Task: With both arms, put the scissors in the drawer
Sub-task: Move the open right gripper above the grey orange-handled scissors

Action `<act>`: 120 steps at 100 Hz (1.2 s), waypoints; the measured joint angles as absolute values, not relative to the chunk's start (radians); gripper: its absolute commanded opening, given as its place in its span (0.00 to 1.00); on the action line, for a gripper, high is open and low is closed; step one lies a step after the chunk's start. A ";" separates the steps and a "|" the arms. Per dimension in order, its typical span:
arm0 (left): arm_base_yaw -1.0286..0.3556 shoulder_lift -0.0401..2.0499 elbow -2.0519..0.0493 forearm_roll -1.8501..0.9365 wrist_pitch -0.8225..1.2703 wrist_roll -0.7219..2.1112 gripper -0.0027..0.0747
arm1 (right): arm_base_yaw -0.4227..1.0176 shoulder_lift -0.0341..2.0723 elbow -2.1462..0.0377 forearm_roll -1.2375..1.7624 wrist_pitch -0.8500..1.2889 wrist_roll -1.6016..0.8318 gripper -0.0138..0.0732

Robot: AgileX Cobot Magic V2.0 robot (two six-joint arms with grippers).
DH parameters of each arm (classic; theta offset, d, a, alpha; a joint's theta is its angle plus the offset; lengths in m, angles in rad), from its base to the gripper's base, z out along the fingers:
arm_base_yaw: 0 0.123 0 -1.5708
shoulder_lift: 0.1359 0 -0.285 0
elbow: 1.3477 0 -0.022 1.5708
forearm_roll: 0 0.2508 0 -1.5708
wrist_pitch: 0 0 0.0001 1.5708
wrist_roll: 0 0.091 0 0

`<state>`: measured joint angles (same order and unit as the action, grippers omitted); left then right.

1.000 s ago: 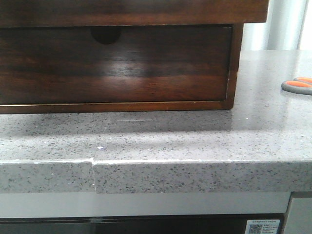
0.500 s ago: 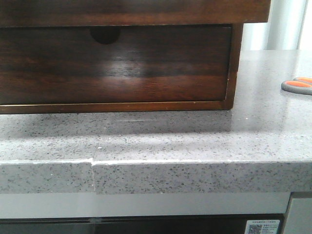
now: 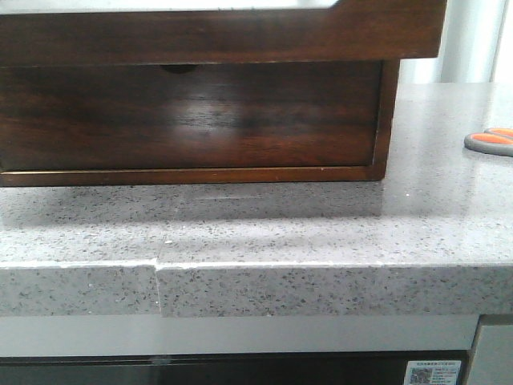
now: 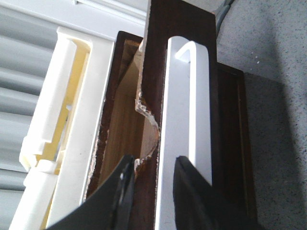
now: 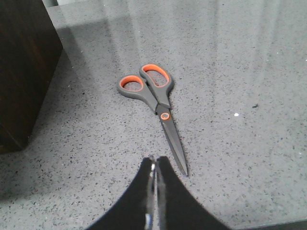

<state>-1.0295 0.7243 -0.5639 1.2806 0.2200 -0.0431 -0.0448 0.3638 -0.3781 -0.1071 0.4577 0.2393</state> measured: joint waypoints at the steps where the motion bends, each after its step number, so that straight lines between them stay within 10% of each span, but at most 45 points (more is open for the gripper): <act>1: -1.030 0.724 -0.565 1.284 0.220 -0.043 0.29 | -0.045 0.364 -0.378 -0.107 0.458 0.239 0.09; 46: -1.030 0.566 -0.622 1.361 0.213 -0.110 0.29 | -0.045 0.371 -0.378 -0.107 0.453 0.241 0.10; 75: -1.030 0.410 -0.636 1.310 0.212 -0.179 0.29 | -0.045 0.565 -0.509 -0.107 0.472 0.233 0.57; 120: -1.030 0.364 -0.619 1.233 0.220 -0.183 0.29 | -0.041 1.121 -0.976 -0.165 0.778 0.188 0.57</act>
<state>-1.0295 0.3644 -0.6185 1.2325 0.2197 -0.1831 -0.0412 1.1209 -0.9764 -0.1651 0.7778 0.1885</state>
